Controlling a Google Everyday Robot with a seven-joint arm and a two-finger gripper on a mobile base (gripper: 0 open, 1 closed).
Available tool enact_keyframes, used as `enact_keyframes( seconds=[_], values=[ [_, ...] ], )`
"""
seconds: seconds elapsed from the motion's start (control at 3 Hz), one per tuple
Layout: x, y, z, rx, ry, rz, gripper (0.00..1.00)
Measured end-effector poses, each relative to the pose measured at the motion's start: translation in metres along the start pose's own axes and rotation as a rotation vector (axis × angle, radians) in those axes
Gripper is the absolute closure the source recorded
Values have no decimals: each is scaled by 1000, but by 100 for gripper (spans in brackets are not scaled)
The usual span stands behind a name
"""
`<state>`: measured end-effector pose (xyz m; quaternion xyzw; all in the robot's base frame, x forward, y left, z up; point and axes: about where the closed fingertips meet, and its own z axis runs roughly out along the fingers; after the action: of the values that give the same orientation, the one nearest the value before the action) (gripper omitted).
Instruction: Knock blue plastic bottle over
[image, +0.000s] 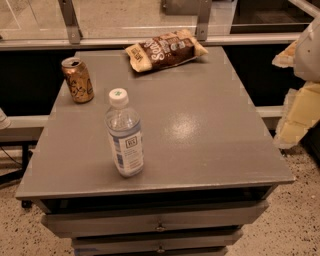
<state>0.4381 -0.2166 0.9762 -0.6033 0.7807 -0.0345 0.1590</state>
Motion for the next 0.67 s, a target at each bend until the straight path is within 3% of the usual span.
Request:
enact_keyframes(
  seconds=[0.67],
  values=[
    [-3, 1, 3, 1, -25, 6, 0]
  ],
)
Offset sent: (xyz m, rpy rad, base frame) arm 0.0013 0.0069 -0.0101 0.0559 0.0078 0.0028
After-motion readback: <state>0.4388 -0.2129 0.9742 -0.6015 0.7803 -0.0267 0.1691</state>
